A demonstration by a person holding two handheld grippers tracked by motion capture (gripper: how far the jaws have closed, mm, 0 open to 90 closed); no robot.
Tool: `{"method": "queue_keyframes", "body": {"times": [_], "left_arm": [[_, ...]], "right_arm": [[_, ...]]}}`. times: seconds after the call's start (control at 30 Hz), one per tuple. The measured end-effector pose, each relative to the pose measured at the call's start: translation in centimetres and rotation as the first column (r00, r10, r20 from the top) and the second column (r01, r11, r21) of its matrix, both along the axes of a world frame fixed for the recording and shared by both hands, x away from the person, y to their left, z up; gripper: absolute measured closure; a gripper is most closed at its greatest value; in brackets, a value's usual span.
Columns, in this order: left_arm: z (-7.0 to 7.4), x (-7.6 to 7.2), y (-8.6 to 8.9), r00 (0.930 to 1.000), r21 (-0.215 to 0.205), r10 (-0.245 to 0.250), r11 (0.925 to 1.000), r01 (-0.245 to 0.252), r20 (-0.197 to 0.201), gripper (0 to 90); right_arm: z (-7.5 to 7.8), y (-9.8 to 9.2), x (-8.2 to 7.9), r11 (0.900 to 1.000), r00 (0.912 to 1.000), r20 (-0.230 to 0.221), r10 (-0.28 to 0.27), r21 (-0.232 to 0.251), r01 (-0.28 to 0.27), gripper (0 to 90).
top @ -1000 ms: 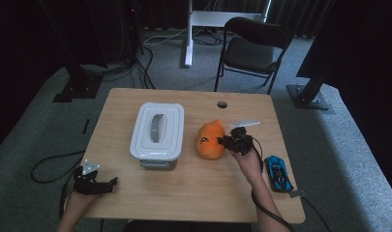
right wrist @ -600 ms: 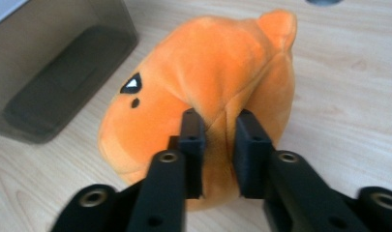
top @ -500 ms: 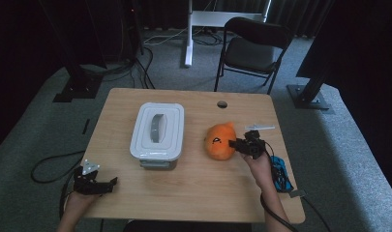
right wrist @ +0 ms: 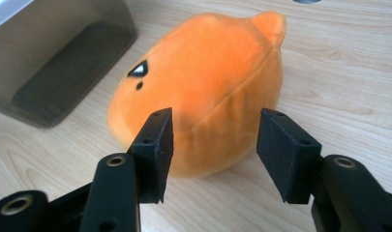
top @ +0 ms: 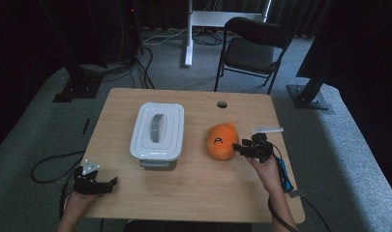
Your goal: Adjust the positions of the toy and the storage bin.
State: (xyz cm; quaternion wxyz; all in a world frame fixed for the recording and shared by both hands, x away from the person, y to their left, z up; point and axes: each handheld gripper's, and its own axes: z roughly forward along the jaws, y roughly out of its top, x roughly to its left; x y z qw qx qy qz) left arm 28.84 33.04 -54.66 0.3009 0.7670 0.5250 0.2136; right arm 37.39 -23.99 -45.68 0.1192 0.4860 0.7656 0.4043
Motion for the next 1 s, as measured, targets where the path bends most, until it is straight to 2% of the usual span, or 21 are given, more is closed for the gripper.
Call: {"method": "queue_keyframes", "body": {"times": [0.07, 0.17, 0.37, 0.47, 0.6, 0.67, 0.7, 0.77, 0.93, 1.0], "left_arm": [[0.0, 0.0, 0.0, 1.0000, 0.000, 0.000, 1.0000, 0.000, 0.000, 0.3], [0.0, 0.0, 0.0, 1.0000, 0.000, 0.000, 1.0000, 0.000, 0.000, 0.4], [0.0, 0.0, 0.0, 1.0000, 0.000, 0.000, 1.0000, 0.000, 0.000, 0.3], [0.0, 0.0, 0.0, 1.0000, 0.000, 0.000, 1.0000, 0.000, 0.000, 0.4], [0.0, 0.0, 0.0, 1.0000, 0.000, 0.000, 1.0000, 0.000, 0.000, 0.3], [0.0, 0.0, 0.0, 1.0000, 0.000, 0.000, 1.0000, 0.000, 0.000, 0.3], [0.0, 0.0, 0.0, 1.0000, 0.000, 0.000, 1.0000, 0.000, 0.000, 0.4], [0.0, 0.0, 0.0, 1.0000, 0.000, 0.000, 1.0000, 0.000, 0.000, 0.3], [0.0, 0.0, 0.0, 1.0000, 0.000, 0.000, 1.0000, 0.000, 0.000, 0.3], [0.0, 0.0, 0.0, 1.0000, 0.000, 0.000, 1.0000, 0.000, 0.000, 0.3]], "right_arm": [[-0.2, 0.0, -0.3, 1.000, 0.9998, -0.013, 0.015, 0.002, -0.015, 42.5], [-0.9, 0.3, -0.6, 0.999, 0.9987, -0.032, 0.039, -0.002, -0.039, 41.3], [-2.9, 1.6, -0.8, 0.996, 0.9942, -0.075, 0.077, -0.043, -0.081, 41.8], [-3.2, 2.2, -1.0, 0.995, 0.9958, -0.048, 0.078, -0.063, -0.080, 50.8], [-3.0, 2.6, -1.0, 0.996, 0.9983, -0.018, 0.056, -0.063, -0.057, 70.9], [-2.9, 3.0, -1.1, 0.995, 0.9987, 0.000, 0.051, -0.088, -0.050, 81.8], [-2.9, 3.0, -1.1, 0.995, 0.9987, 0.000, 0.051, -0.088, -0.050, 81.8], [-2.8, 3.6, -1.3, 0.995, 0.9981, -0.005, 0.062, -0.074, -0.062, 88.4], [-2.7, 5.1, -1.8, 0.991, 0.9939, 0.015, 0.109, -0.085, -0.108, 88.9], [-2.7, 5.9, -1.8, 0.987, 0.9894, -0.005, 0.145, -0.071, -0.145, 88.9]]}}
